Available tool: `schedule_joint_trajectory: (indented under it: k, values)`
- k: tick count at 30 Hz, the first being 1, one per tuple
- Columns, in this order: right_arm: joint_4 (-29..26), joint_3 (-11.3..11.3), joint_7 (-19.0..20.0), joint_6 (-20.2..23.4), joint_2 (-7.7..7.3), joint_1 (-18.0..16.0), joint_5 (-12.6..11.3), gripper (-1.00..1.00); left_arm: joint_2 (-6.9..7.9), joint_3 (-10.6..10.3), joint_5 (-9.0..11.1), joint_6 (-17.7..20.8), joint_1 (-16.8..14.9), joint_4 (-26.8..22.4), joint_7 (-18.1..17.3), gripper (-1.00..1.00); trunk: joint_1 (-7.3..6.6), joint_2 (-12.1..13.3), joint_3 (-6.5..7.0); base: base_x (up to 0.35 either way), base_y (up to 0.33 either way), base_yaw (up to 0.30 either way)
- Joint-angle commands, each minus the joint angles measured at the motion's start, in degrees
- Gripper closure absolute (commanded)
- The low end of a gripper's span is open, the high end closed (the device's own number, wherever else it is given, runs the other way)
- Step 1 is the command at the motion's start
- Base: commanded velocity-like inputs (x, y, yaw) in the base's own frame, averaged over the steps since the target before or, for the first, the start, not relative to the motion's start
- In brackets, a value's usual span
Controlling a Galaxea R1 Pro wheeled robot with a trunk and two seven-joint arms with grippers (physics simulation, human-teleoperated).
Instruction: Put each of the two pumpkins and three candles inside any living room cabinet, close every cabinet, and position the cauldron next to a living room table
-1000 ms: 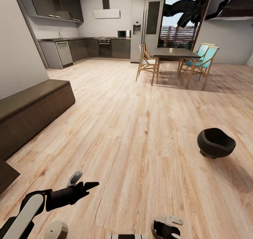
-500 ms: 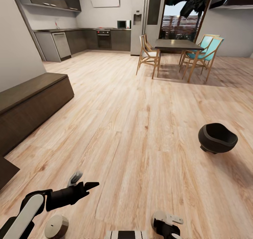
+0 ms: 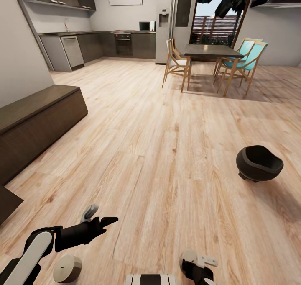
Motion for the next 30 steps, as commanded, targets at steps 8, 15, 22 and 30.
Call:
schedule_joint_trajectory:
  k: [8, 15, 22, 30]
  values:
    - [0.08, 0.44, 2.13, -0.39, -0.05, -0.03, -0.48, -1.0, 0.03, -0.04, 0.13, 0.11, -0.03, -0.02, 0.09, -1.0, -0.01, -0.02, -0.04, 0.0, 0.0, 0.0]
    - [0.08, 0.4, 2.25, -0.4, -0.08, -0.03, -0.52, -1.0, 0.03, -0.12, 0.13, 0.11, -0.03, -0.02, 0.1, -1.0, 0.14, -0.1, -1.37, 0.0, 0.0, 0.0]
    - [0.09, 0.4, 2.26, -0.48, -0.09, -0.03, -0.52, -1.0, 0.03, -0.13, 0.13, 0.11, -0.03, -0.02, 0.09, -1.0, 0.14, -0.1, -1.37, 0.0, 0.0, 0.0]
    - [0.09, 0.4, 2.26, -0.49, -0.08, -0.03, -0.52, -1.0, 0.03, -0.13, 0.13, 0.11, -0.03, -0.02, 0.08, -1.0, 0.14, -0.1, -1.37, 0.0, 0.0, 0.0]
